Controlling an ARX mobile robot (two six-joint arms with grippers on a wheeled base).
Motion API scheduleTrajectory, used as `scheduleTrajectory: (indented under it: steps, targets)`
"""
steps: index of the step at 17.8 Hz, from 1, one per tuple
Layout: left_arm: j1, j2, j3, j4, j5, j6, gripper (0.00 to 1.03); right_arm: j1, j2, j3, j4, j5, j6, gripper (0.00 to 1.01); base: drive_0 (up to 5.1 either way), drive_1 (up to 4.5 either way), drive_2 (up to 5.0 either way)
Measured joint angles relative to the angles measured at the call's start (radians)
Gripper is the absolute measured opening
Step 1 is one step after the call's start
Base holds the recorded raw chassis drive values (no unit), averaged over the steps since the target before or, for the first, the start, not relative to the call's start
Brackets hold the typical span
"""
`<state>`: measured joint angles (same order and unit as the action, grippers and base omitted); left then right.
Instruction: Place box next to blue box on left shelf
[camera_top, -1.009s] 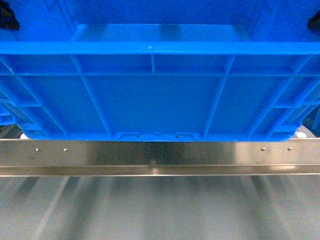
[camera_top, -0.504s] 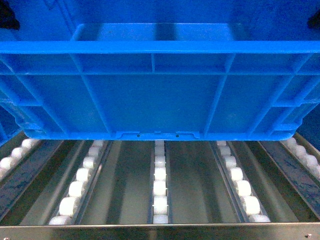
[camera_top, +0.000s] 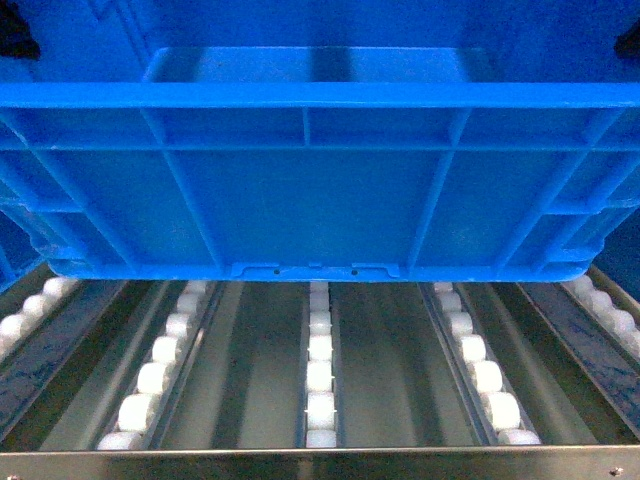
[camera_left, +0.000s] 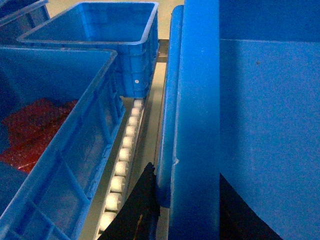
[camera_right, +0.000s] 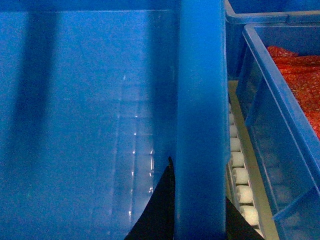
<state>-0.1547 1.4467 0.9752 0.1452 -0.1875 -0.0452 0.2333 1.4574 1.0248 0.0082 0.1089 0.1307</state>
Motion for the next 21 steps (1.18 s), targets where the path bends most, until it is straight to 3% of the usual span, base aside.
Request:
scheduleTrajectory:
  steps: [21]
  targets:
    - [0.0,0.0,0.0,0.0,0.0,0.0,0.19,0.0,0.0,0.0,0.0,0.0,0.0,0.07,0.0,0.0,0.0]
